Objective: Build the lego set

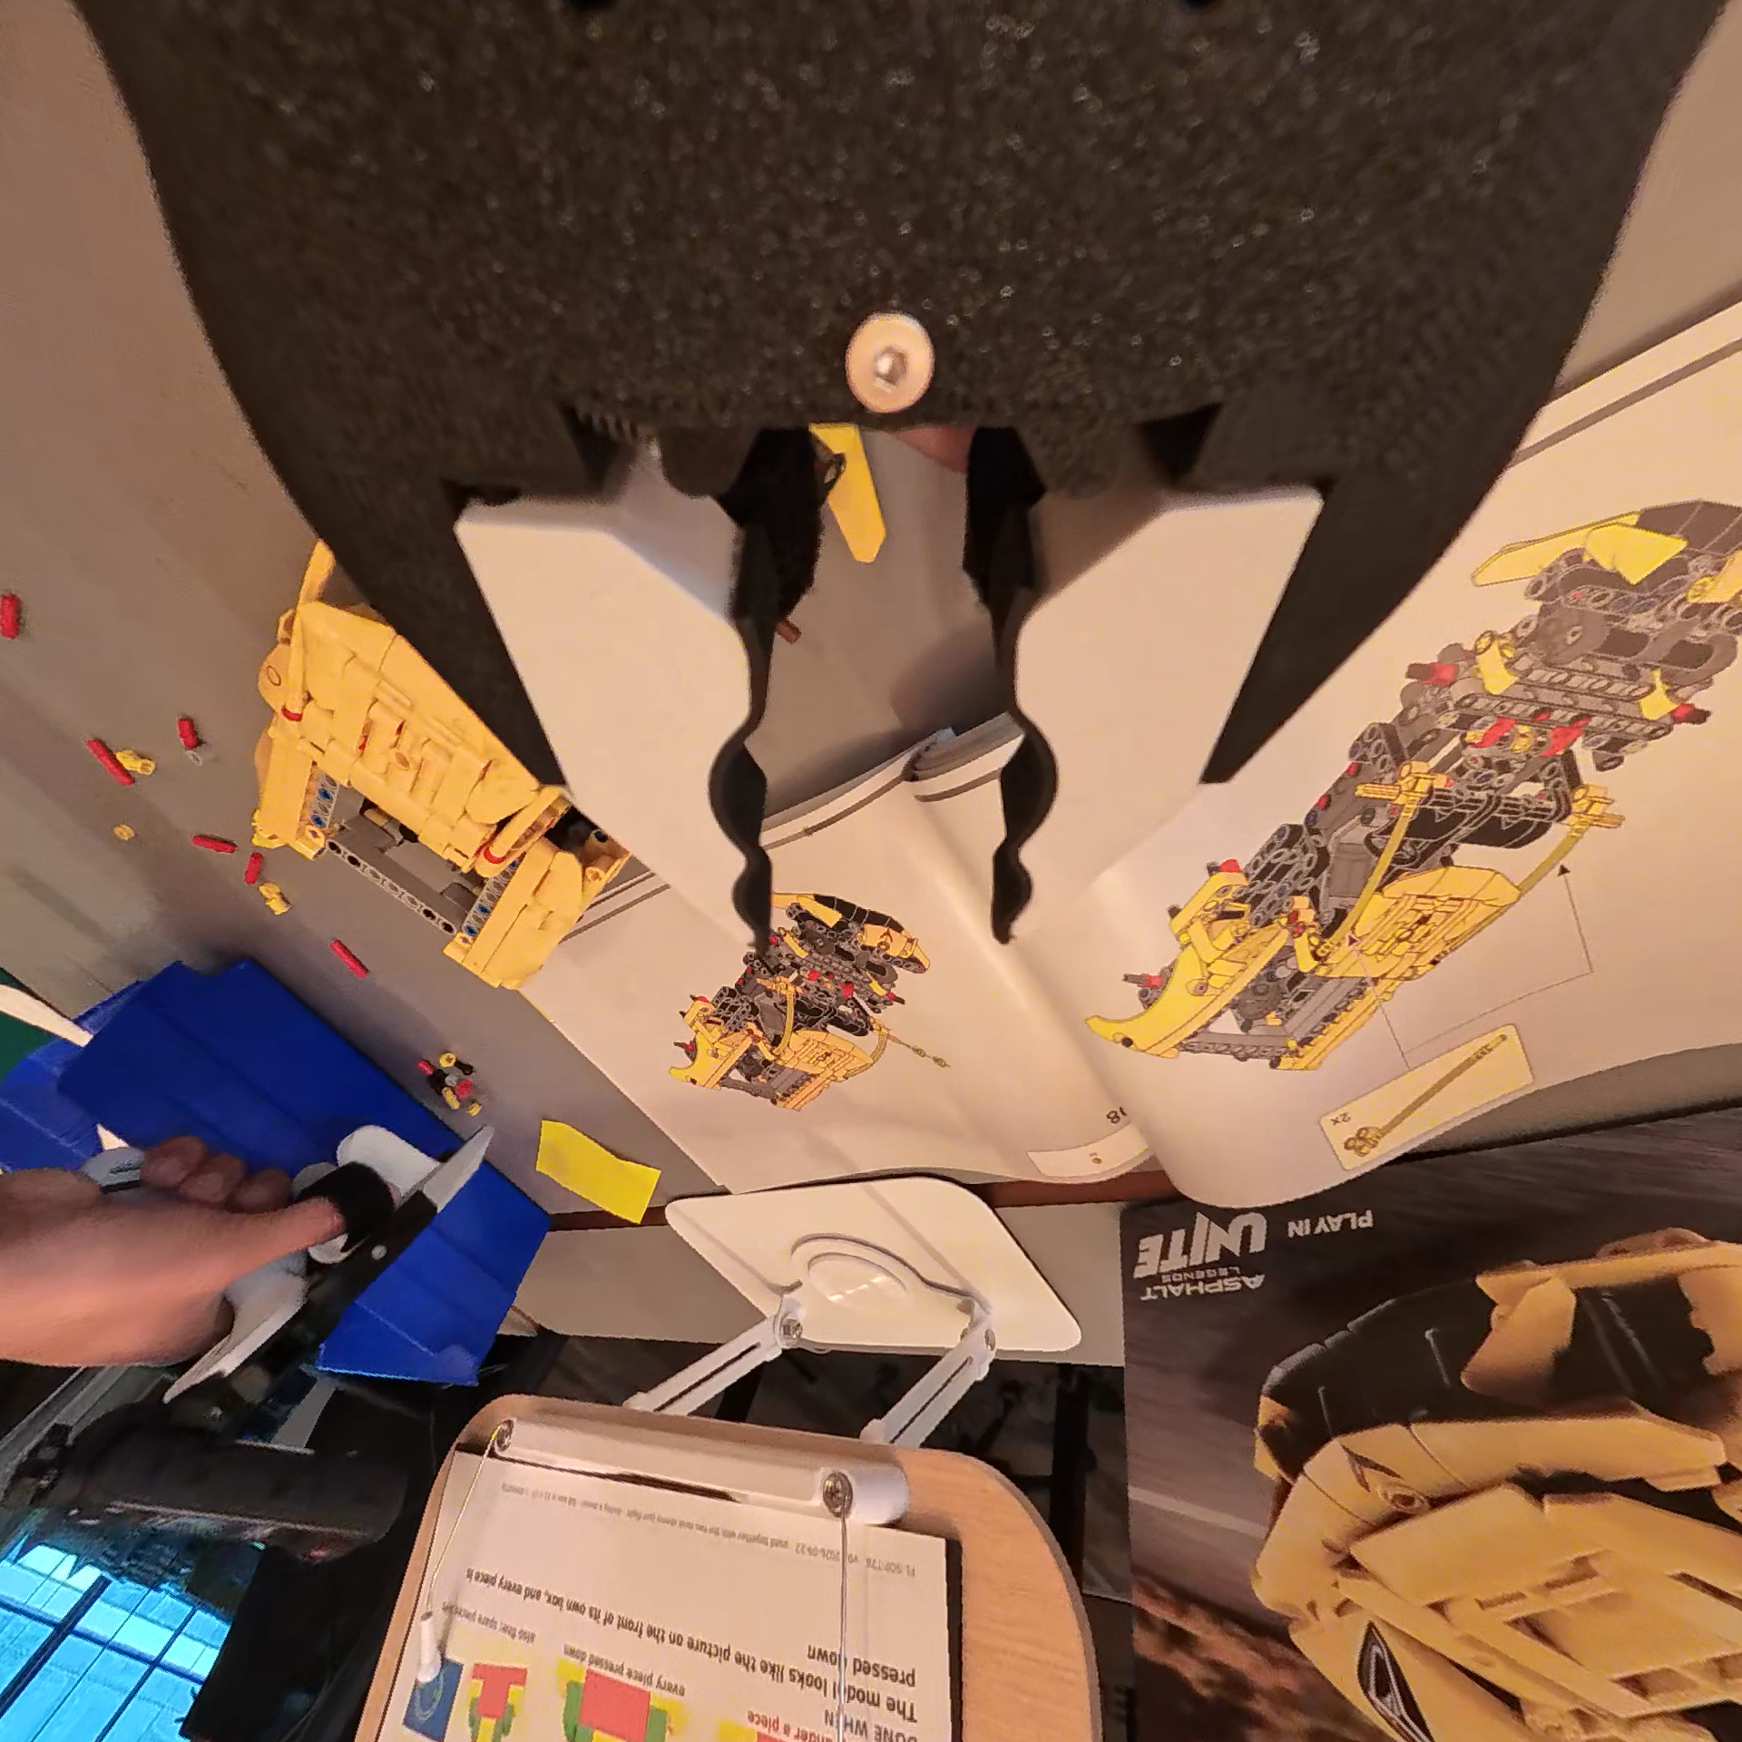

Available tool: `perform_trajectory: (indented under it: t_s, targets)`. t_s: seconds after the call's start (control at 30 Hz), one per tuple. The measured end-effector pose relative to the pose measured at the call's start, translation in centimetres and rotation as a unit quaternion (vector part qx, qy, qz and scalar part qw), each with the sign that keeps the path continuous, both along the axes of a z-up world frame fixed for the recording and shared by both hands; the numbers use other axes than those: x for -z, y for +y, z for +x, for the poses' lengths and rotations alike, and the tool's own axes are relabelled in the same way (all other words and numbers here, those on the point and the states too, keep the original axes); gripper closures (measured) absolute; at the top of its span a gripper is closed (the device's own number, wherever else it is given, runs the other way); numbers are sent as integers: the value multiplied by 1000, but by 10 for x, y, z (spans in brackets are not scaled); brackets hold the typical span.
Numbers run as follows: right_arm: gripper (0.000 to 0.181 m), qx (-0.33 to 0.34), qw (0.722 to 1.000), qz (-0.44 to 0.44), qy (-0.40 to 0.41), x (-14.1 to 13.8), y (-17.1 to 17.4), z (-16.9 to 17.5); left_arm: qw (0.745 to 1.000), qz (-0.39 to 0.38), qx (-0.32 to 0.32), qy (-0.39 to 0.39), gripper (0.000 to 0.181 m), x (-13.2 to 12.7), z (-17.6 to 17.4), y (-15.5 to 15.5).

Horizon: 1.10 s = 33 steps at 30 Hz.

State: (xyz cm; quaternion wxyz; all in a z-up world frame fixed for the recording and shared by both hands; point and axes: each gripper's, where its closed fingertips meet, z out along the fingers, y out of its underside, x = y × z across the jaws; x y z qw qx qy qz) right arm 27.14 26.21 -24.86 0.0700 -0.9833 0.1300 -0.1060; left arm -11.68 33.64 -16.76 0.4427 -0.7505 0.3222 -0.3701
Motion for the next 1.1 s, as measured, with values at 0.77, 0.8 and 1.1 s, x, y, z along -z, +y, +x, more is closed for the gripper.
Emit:
perform_trajectory:
  t_s: [0.77,0.8,1.1]
  targets:
    - [158,-7,999,-54,2,15,-9,-3,999,28,1,33,134,7,3,-3]
    - [160,-7,998,-54,8,16,-9,-4,999,27,1,33,134,7,3,-3]
    - [175,-15,998,-52,13,17,-10,-4,999,29,2,37,134,7,4,-4]
